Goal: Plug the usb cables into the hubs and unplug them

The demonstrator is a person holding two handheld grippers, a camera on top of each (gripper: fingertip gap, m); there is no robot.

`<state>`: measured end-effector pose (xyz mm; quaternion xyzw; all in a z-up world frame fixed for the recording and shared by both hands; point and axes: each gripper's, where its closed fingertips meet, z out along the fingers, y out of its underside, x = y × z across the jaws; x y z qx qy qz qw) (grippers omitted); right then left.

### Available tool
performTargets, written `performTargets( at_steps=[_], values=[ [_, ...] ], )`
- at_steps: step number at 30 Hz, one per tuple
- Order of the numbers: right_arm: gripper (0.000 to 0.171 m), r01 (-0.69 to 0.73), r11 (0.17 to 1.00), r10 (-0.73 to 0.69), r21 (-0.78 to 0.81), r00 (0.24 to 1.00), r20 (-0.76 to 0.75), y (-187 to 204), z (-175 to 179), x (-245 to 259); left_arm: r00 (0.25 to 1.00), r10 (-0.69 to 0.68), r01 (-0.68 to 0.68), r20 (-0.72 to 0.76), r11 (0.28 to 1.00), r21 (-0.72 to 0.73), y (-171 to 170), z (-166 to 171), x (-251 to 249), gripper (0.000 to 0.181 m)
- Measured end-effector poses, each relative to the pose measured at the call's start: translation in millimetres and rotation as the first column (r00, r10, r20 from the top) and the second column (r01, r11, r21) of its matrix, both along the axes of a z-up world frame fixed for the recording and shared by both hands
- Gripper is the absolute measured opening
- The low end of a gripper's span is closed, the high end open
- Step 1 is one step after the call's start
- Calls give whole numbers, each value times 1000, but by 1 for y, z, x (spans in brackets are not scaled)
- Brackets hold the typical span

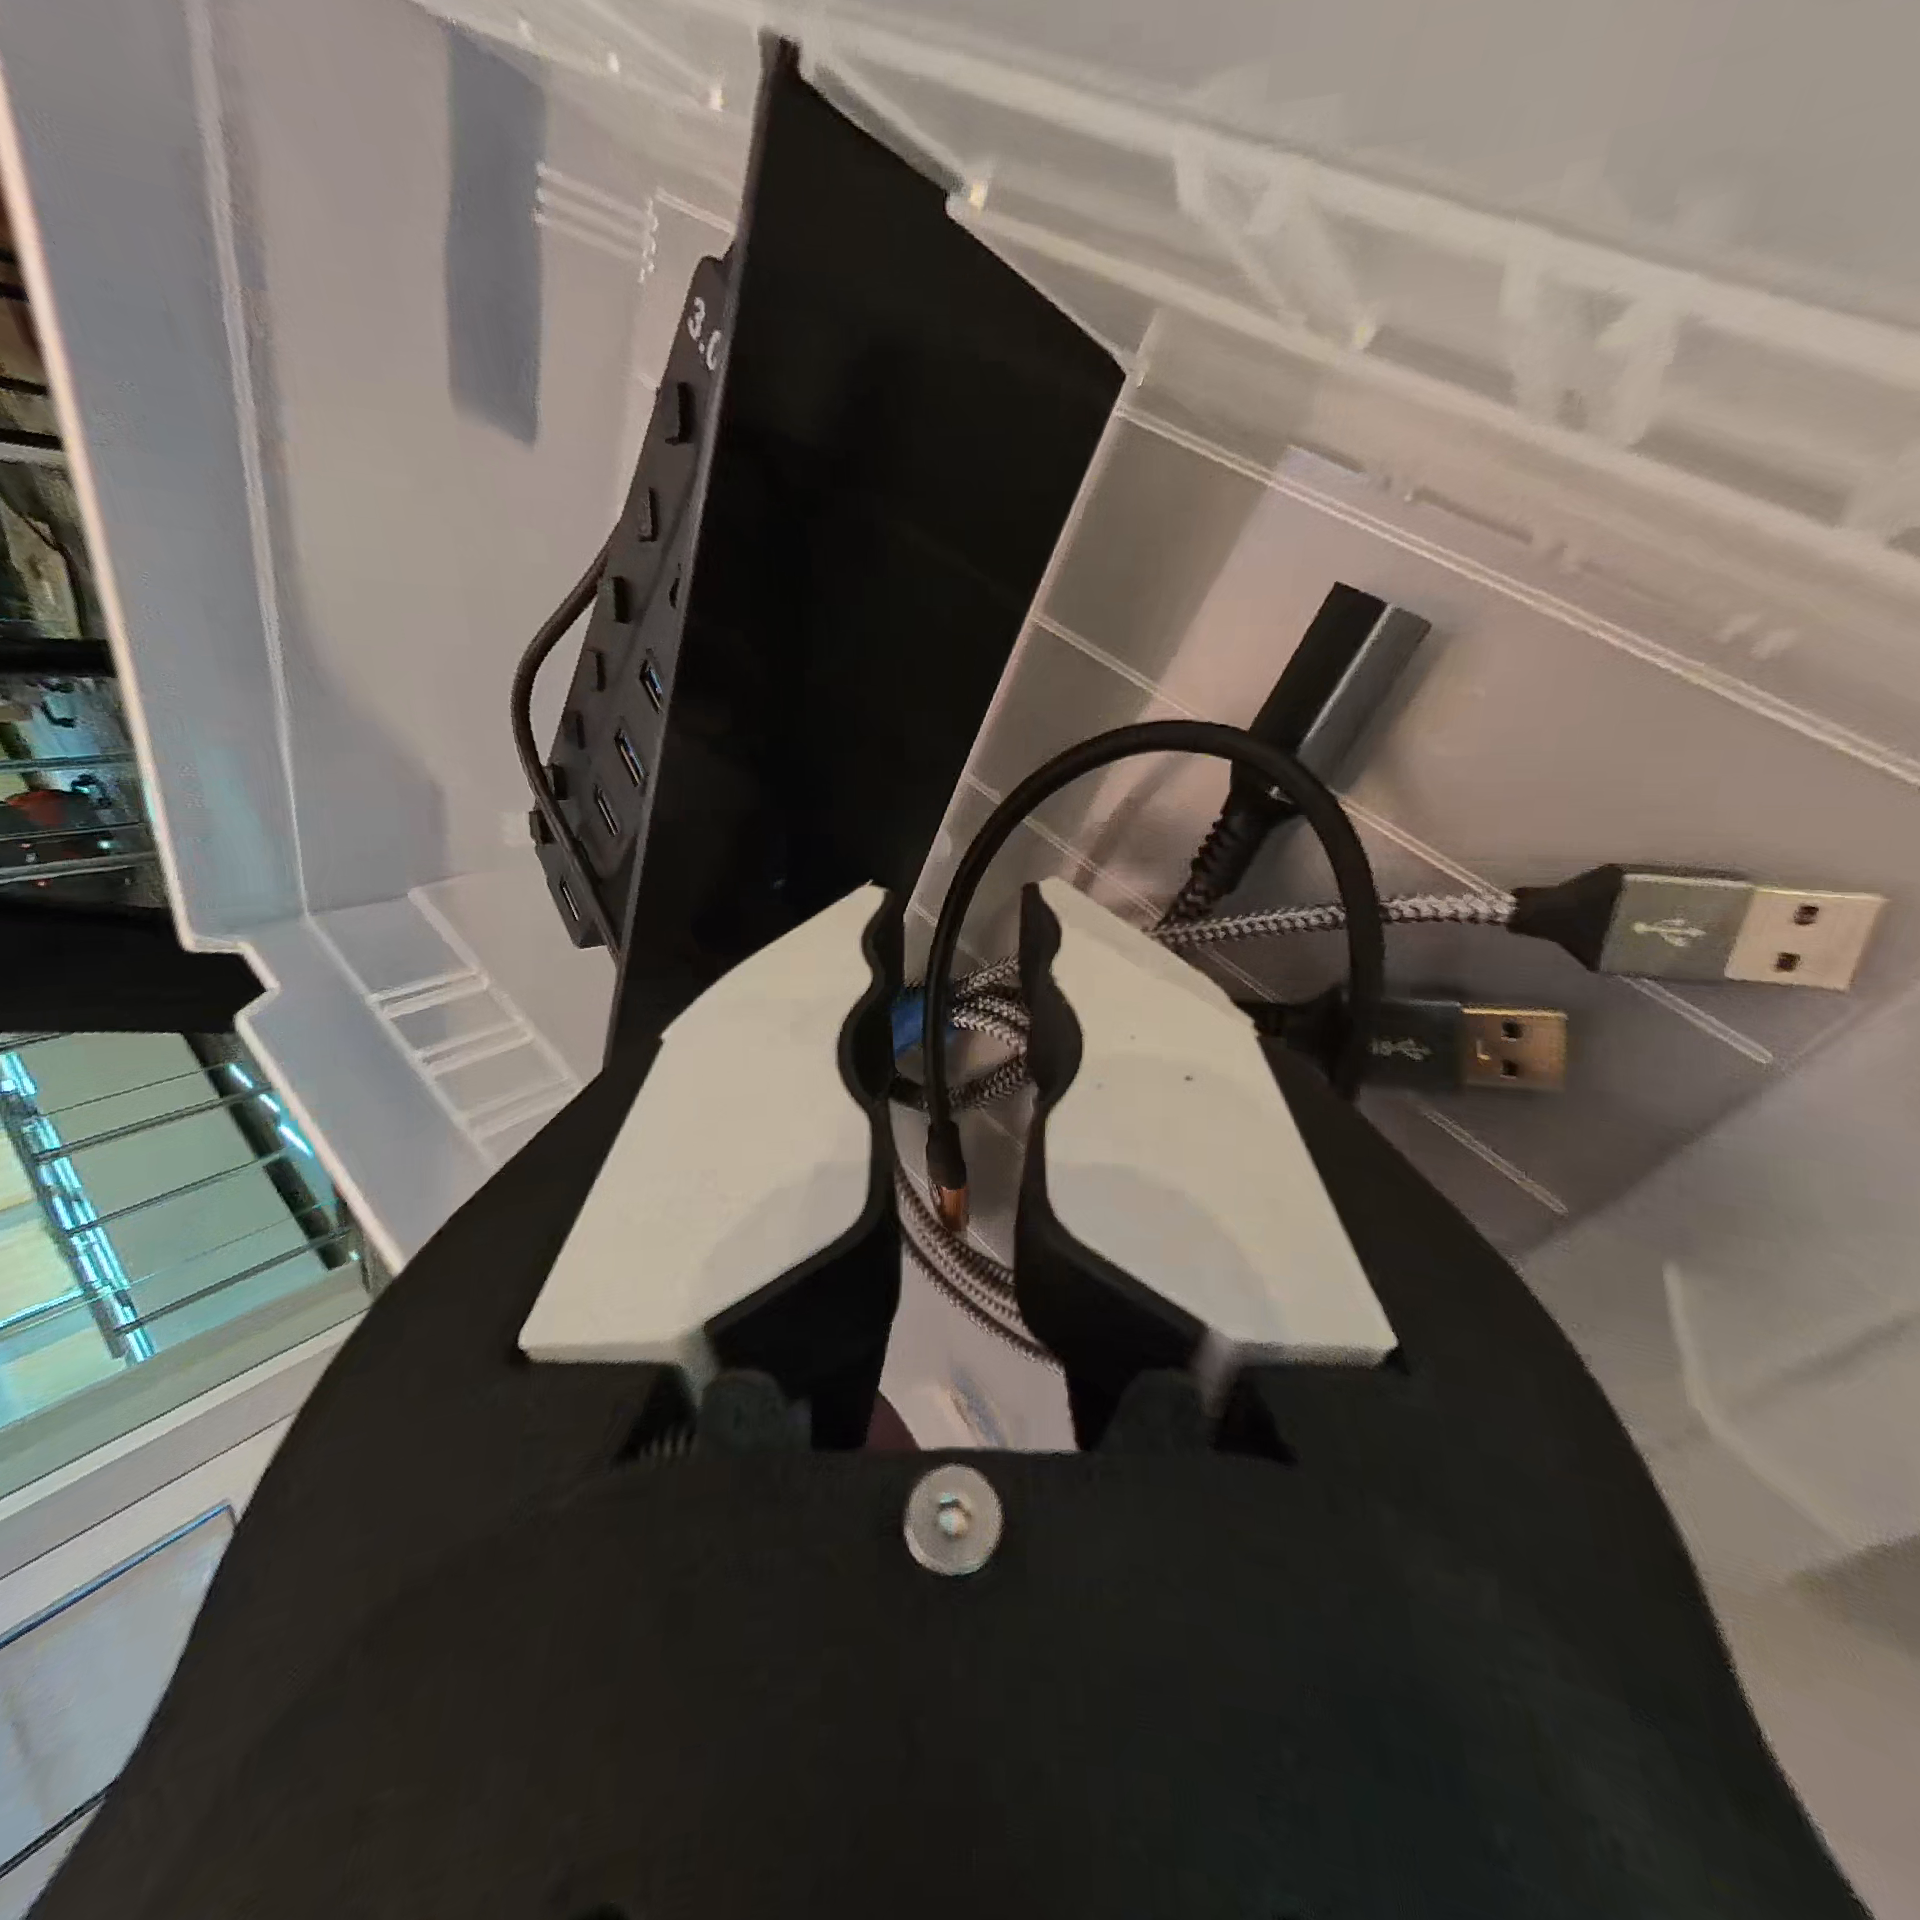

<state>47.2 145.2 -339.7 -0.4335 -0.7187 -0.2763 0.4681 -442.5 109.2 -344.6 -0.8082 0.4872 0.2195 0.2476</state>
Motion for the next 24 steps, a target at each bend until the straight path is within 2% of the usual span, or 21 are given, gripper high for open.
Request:
performTargets(
  at_steps=[9, 15, 24],
  values=[
    [11, -30, 999, 29, 36, 999, 17, -5, -1, -8, 997, -12, 13, -79, 1000, 19, 11, -12, -9, 4],
    [11, -28, 997, 25, 69, 999, 40, -3, -2, -10, 997, 25, -16, -72, 992, 125, 7, 16, -13, 3],
    [17, -59, 993, 50, 101, 995, 88, -10, -8, -20, 996, 79, -59, -47, 941, 334, -10, 78, -7, 3]
  ],
)
